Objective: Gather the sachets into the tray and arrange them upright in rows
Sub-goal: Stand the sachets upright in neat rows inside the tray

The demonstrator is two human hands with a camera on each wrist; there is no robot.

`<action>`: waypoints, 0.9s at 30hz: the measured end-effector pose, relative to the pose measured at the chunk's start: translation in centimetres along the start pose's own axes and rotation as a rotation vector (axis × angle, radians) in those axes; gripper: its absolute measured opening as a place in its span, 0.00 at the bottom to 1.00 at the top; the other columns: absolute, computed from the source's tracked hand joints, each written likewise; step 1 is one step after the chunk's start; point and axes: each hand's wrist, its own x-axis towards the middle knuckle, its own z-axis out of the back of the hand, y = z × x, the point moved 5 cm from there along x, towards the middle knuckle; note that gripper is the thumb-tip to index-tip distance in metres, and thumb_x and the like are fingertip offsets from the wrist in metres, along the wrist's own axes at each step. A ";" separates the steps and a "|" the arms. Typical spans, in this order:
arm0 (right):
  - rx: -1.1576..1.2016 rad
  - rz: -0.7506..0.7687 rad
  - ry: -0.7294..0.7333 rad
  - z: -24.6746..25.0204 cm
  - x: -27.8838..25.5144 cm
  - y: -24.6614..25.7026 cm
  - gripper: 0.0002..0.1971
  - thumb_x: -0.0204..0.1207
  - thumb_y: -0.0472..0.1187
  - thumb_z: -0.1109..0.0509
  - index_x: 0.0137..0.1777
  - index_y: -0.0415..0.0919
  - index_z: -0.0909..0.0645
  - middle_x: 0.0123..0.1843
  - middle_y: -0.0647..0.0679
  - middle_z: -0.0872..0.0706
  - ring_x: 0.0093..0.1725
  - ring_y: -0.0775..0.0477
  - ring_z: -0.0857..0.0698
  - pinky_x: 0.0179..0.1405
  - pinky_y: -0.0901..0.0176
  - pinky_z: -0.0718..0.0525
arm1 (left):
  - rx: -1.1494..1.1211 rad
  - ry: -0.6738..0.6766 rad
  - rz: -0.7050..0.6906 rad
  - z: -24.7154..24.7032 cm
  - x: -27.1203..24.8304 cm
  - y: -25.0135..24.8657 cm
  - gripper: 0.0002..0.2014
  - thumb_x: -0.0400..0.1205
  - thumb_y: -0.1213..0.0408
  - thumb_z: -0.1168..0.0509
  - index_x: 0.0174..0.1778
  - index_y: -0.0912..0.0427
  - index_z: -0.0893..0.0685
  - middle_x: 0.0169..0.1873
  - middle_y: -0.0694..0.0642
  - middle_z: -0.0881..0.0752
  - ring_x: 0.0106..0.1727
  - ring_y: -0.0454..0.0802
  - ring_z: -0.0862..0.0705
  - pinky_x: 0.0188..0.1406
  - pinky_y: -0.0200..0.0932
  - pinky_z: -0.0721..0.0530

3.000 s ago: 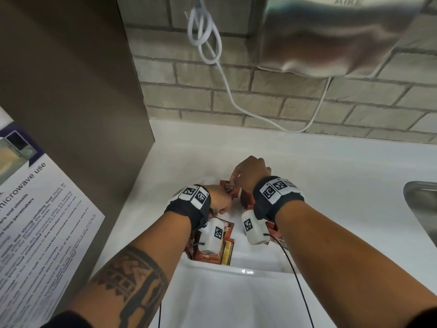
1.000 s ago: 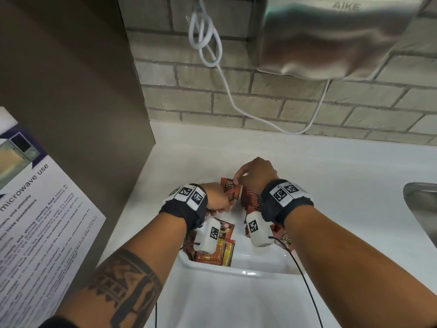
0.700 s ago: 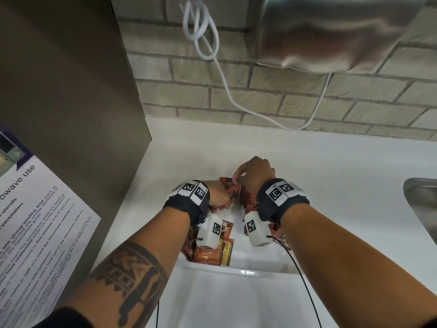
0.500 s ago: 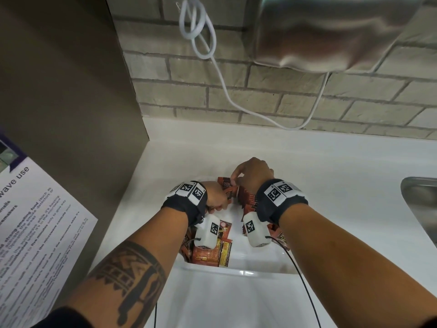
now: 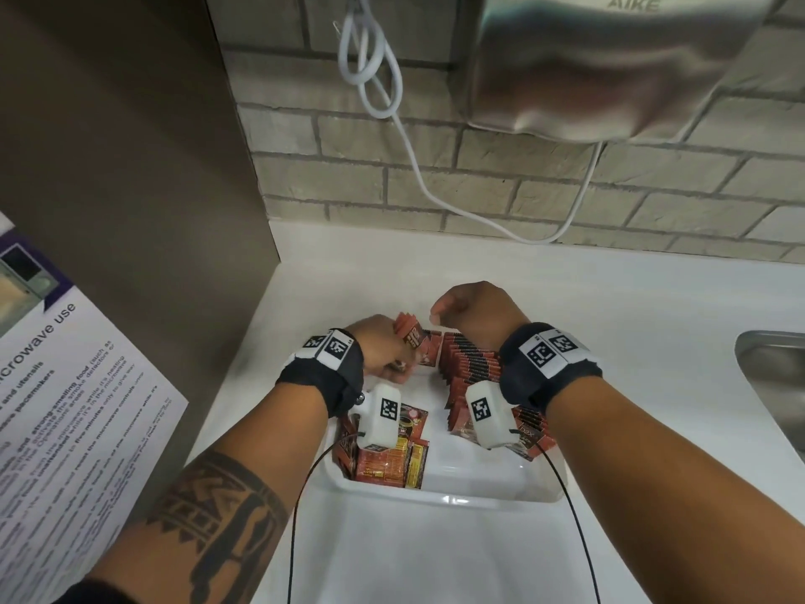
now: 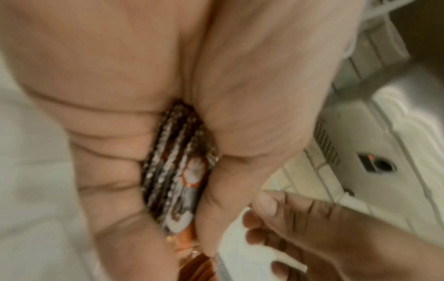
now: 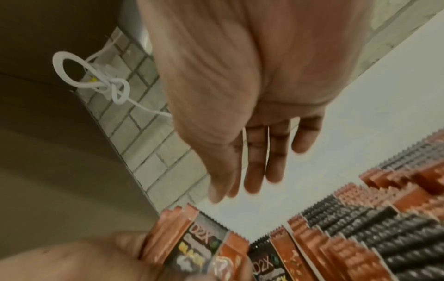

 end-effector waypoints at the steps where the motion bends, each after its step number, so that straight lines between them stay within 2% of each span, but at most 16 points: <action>1: 0.016 0.019 0.043 0.0 -0.3 0.2 0.06 0.77 0.46 0.23 0.51 0.47 0.11 0.47 0.57 0.11 0.50 0.55 0.15 0.52 0.62 0.20 | -0.104 0.005 -0.048 0.2 -0.4 -0.3 0.10 0.80 0.74 0.26 0.56 0.71 0.14 0.41 0.61 0.12 0.40 0.53 0.12 0.35 0.40 0.10; 4: 0.061 0.030 0.086 -0.1 -0.8 0.4 0.08 0.76 0.47 0.22 0.53 0.48 0.11 0.49 0.53 0.09 0.50 0.54 0.13 0.53 0.59 0.18 | -0.284 -0.004 -0.168 0.3 -1.0 -0.9 0.15 0.77 0.71 0.22 0.59 0.68 0.12 0.42 0.58 0.10 0.40 0.50 0.10 0.35 0.38 0.12; 6: 0.114 0.033 0.044 0.0 -0.8 0.5 0.06 0.75 0.44 0.21 0.50 0.46 0.11 0.47 0.50 0.08 0.48 0.52 0.12 0.53 0.57 0.17 | -0.275 -0.044 -0.209 0.3 -1.2 -1.2 0.16 0.76 0.68 0.20 0.59 0.63 0.11 0.45 0.56 0.09 0.43 0.47 0.09 0.35 0.37 0.13; 10: 0.242 0.045 -0.051 0.9 -1.0 1.0 0.04 0.72 0.39 0.19 0.45 0.44 0.10 0.41 0.48 0.08 0.41 0.53 0.12 0.48 0.58 0.16 | -0.212 -0.102 -0.255 0.3 -1.4 -1.2 0.15 0.75 0.62 0.20 0.57 0.55 0.10 0.46 0.53 0.09 0.45 0.47 0.11 0.32 0.36 0.15; 14: 0.257 0.062 -0.116 1.5 -1.2 1.5 0.04 0.73 0.36 0.21 0.40 0.45 0.09 0.39 0.49 0.07 0.42 0.51 0.11 0.48 0.58 0.15 | -0.174 -0.100 -0.252 0.4 -1.3 -0.9 0.14 0.76 0.60 0.20 0.56 0.55 0.11 0.42 0.52 0.09 0.41 0.47 0.12 0.31 0.36 0.17; 17: 0.276 0.037 -0.180 2.1 -1.3 1.4 0.07 0.74 0.36 0.21 0.37 0.47 0.10 0.37 0.52 0.08 0.41 0.50 0.11 0.43 0.57 0.13 | -0.084 -0.149 -0.169 1.0 -1.3 -0.5 0.14 0.76 0.58 0.20 0.53 0.59 0.11 0.41 0.55 0.08 0.40 0.49 0.11 0.31 0.39 0.17; 18: 0.274 0.030 -0.202 2.4 -1.3 1.4 0.07 0.75 0.37 0.20 0.37 0.48 0.11 0.35 0.54 0.09 0.37 0.54 0.13 0.38 0.62 0.16 | -0.038 -0.175 -0.116 1.2 -1.4 -0.2 0.12 0.78 0.59 0.21 0.52 0.60 0.11 0.41 0.55 0.08 0.39 0.49 0.13 0.29 0.39 0.18; 20: 0.232 0.027 -0.222 2.9 -1.4 1.3 0.06 0.75 0.39 0.20 0.37 0.48 0.11 0.35 0.56 0.10 0.35 0.60 0.16 0.36 0.68 0.23 | 0.089 -0.188 0.003 1.7 -1.6 0.3 0.09 0.80 0.63 0.24 0.53 0.63 0.11 0.39 0.57 0.11 0.33 0.50 0.17 0.26 0.38 0.21; 23: 0.129 0.013 -0.173 2.5 -1.4 1.3 0.03 0.75 0.41 0.21 0.40 0.46 0.09 0.37 0.57 0.11 0.39 0.61 0.16 0.37 0.69 0.26 | 0.290 -0.097 0.103 1.5 -1.7 0.5 0.13 0.79 0.67 0.27 0.60 0.66 0.12 0.35 0.57 0.13 0.28 0.50 0.20 0.22 0.38 0.25; 25: 0.025 -0.011 -0.144 1.7 -1.2 1.1 0.05 0.75 0.42 0.21 0.39 0.51 0.09 0.37 0.59 0.13 0.43 0.57 0.16 0.39 0.67 0.24 | 0.399 -0.032 0.092 0.7 -1.6 0.2 0.13 0.79 0.65 0.26 0.59 0.63 0.11 0.34 0.54 0.12 0.31 0.51 0.19 0.24 0.38 0.24; 27: -0.060 -0.049 -0.124 0.7 -0.8 0.8 0.10 0.75 0.42 0.22 0.33 0.57 0.12 0.37 0.62 0.15 0.50 0.52 0.15 0.52 0.57 0.18 | 0.465 0.015 0.073 -0.2 -1.3 0.1 0.12 0.80 0.62 0.26 0.57 0.61 0.11 0.37 0.53 0.12 0.36 0.52 0.17 0.25 0.38 0.24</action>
